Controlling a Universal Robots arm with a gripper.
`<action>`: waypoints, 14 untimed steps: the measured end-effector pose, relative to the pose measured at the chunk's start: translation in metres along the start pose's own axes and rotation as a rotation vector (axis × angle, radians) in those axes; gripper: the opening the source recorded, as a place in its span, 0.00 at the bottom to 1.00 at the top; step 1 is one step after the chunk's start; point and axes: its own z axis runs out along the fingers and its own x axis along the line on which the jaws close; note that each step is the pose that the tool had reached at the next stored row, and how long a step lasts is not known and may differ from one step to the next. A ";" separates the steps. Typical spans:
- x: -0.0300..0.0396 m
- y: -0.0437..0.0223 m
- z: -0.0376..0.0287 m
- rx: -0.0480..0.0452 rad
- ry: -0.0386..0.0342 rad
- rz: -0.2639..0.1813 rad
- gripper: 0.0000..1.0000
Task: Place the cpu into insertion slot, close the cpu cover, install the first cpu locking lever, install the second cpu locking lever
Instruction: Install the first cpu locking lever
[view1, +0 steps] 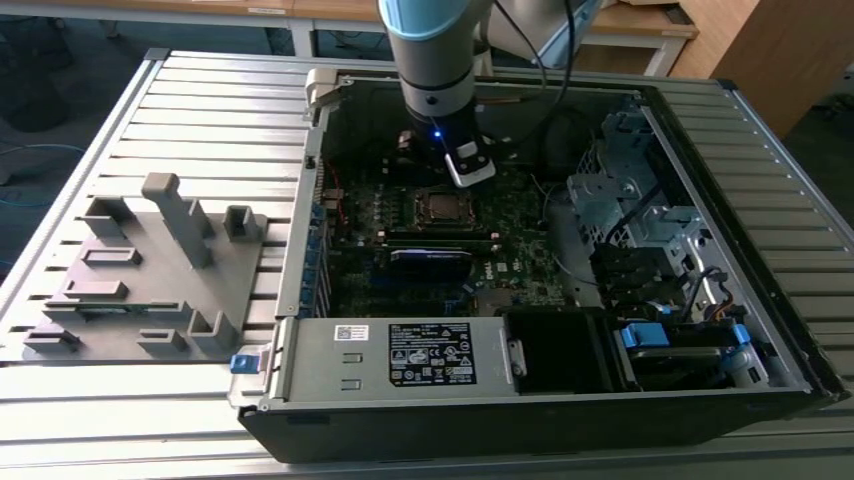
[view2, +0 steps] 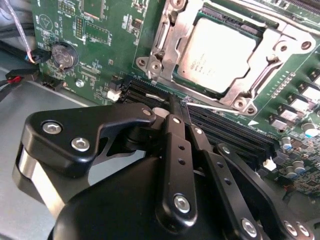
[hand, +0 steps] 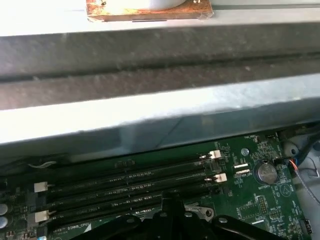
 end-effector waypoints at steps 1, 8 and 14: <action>0.0007 0.0003 -0.0001 0.0003 -0.0009 0.000 0.10; 0.0016 0.0005 0.0007 0.0096 -0.0138 0.014 0.10; 0.0051 0.0010 0.0011 0.0087 -0.0289 0.016 0.10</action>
